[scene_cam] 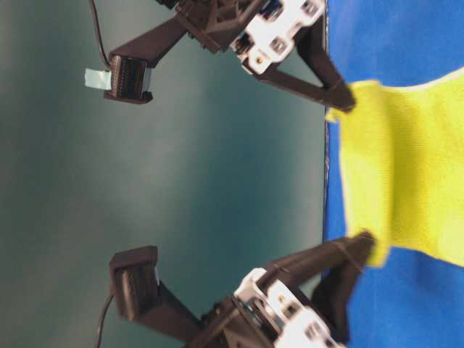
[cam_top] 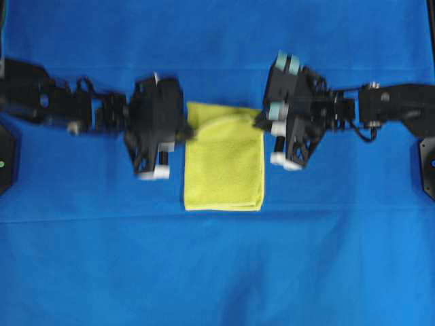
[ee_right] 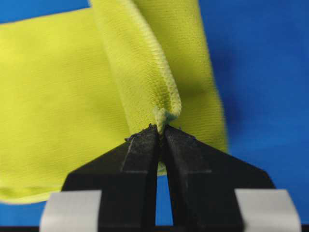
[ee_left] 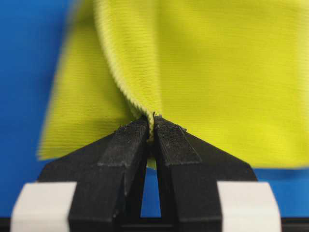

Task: Fold the yellow towel.
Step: 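Lift the far end and fold it down onto the near half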

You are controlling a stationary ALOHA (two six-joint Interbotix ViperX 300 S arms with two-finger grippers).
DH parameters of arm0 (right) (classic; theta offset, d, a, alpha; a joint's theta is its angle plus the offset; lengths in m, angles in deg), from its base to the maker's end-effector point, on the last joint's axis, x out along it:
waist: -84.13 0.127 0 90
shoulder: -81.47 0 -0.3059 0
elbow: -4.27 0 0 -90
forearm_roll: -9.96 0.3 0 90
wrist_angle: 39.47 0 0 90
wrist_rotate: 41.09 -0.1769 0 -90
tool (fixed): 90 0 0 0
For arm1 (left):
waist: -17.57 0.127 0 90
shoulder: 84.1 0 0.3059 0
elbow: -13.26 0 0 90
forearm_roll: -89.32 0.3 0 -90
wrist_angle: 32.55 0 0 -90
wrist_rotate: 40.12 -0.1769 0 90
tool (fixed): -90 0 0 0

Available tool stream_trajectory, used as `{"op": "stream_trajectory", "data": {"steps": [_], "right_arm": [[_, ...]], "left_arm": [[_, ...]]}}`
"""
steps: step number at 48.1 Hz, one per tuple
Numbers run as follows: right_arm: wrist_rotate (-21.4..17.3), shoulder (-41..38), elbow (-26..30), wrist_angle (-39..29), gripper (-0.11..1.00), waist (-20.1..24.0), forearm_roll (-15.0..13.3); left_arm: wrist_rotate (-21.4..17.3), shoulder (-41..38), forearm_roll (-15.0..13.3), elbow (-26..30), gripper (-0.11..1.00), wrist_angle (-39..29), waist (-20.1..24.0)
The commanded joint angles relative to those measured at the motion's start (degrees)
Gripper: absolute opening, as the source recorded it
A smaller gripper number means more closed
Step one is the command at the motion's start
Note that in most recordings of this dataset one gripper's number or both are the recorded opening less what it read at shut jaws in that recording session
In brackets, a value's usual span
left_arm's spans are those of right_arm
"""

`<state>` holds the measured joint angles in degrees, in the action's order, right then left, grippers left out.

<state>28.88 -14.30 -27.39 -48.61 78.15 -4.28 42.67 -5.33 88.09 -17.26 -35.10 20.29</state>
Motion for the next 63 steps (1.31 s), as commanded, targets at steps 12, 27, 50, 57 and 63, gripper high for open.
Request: {"op": "stream_trajectory", "data": {"steps": [12,27,50,57,63], "right_arm": [[-2.5,-0.6,0.5,0.9,0.07,7.6,0.6],[-5.5,-5.2,0.8,3.2,0.07,9.8,0.8],[-6.2,-5.4,0.4,3.5,0.07,10.6,0.8],[-6.2,-5.4,0.7,3.5,0.4,11.3,0.8],[-6.2,-4.5,1.0,3.1,0.65,12.5,0.7]], "left_arm": [[5.8,-0.5,-0.2,0.2,0.03,-0.5,-7.8],[7.8,-5.0,-0.2,1.4,0.03,1.6,-11.1],[7.6,-5.1,-0.2,1.1,0.04,3.4,-10.2],[7.6,-5.1,-0.1,1.2,0.24,3.4,-10.6],[7.6,-4.3,-0.2,1.1,0.6,2.8,-11.0]]}}
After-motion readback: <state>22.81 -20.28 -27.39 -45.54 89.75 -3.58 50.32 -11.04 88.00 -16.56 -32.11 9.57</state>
